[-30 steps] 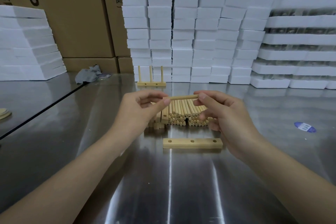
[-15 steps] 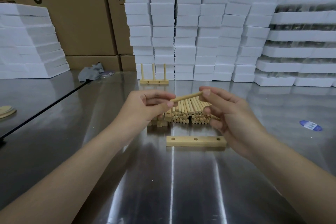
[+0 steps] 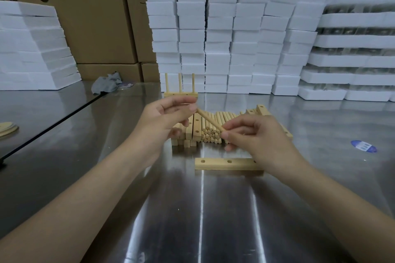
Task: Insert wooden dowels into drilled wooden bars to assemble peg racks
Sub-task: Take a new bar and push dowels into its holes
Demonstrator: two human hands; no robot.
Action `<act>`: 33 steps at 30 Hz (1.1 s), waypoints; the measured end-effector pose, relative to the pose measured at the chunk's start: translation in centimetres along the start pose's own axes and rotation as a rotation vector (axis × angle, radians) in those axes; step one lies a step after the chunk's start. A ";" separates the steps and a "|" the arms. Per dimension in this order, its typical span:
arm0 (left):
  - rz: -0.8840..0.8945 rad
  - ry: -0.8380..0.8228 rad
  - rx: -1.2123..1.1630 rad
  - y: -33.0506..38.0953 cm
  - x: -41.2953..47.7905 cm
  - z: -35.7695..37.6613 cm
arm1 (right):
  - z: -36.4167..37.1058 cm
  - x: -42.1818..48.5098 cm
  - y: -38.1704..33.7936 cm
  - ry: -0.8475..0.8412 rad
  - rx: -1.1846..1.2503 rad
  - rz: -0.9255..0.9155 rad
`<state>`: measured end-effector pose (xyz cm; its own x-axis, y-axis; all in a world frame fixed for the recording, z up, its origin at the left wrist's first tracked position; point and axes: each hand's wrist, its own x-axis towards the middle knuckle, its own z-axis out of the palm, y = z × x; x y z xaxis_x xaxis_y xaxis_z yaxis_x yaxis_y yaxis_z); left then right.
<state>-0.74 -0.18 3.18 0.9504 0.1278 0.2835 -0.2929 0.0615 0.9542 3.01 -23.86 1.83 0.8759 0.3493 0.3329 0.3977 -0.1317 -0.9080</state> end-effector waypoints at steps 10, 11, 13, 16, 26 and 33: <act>0.069 -0.183 0.215 -0.5 -0.4 0.9 | 1.8 -0.8 1.8 -0.239 -0.311 -0.166; 0.068 -0.200 0.225 -0.5 -0.5 0.9 | 1.9 -0.7 1.9 -0.242 -0.316 -0.161; 0.067 -0.221 0.238 -0.3 -0.5 0.8 | 2.0 -0.6 2.2 -0.235 -0.326 -0.165; 0.077 -0.235 0.238 0.0 -0.4 0.5 | 2.0 -0.5 2.5 -0.233 -0.332 -0.176; 0.078 -0.303 0.309 0.5 -0.3 -0.4 | 2.0 -0.4 2.6 -0.229 -0.357 -0.194; 0.111 -0.338 0.288 0.4 -0.3 -0.4 | 2.0 -0.4 2.4 -0.267 -0.348 -0.212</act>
<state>-1.21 0.18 3.46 0.9097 -0.2146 0.3556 -0.3995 -0.2178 0.8905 3.07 -22.45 -0.99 0.6830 0.6219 0.3831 0.6674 -0.3184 -0.6732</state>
